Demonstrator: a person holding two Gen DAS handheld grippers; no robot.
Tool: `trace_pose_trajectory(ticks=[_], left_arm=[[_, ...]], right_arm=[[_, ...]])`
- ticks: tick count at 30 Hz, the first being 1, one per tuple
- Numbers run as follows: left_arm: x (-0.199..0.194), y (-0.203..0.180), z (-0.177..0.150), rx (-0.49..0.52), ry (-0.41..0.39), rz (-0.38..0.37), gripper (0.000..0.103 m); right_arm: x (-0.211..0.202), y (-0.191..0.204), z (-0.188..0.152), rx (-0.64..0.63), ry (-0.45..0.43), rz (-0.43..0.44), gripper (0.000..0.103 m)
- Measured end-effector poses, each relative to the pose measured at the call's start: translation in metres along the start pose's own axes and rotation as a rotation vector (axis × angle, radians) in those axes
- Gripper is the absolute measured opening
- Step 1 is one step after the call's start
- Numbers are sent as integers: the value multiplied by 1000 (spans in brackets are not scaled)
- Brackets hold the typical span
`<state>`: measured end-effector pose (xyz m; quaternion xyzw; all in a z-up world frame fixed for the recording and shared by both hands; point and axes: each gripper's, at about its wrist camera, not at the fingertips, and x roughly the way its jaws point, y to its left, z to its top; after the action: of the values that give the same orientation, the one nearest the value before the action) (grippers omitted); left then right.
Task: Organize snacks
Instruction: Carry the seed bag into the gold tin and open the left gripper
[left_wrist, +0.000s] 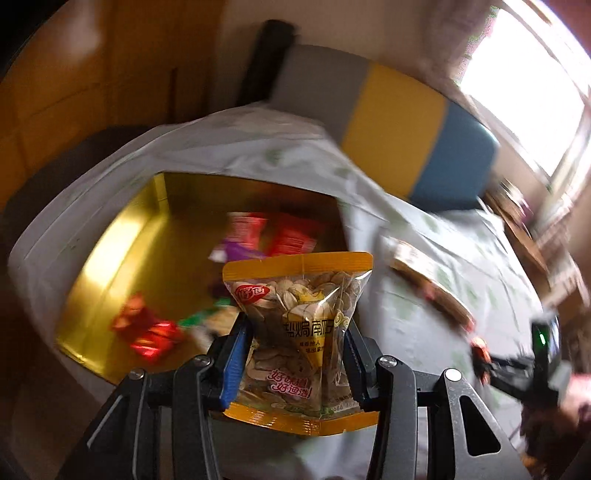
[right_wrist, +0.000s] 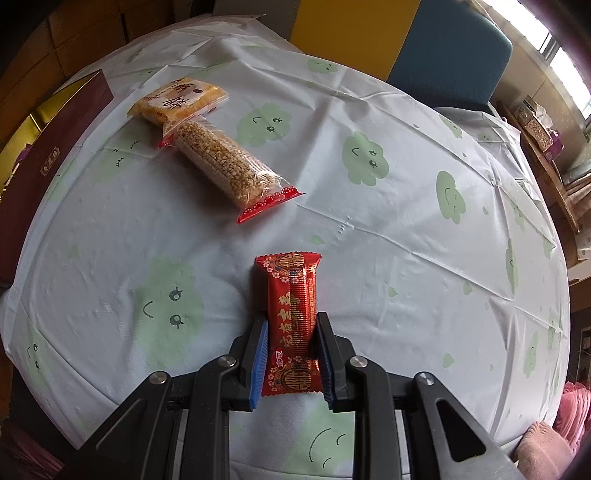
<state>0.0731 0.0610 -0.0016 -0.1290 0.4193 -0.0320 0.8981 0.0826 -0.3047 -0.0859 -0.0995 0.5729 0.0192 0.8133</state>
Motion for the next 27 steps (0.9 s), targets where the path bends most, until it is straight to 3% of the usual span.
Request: trace_pose_trajectory(ticks=[4,12,22,27], left_arm=[[12,49,19,-144,24,15,47],[51,98,50,-319,72,75,47],[115,98,50,-271,196,148,49],[107,95,55,-237,161,168,59]], right_arm=[[-1,2,0,-1,-1,-6,25],[-2,1,0,3,-2,-2,25],[0,1,0,1,-2,-3,25],[0,2,0,0,-2,-7,25]])
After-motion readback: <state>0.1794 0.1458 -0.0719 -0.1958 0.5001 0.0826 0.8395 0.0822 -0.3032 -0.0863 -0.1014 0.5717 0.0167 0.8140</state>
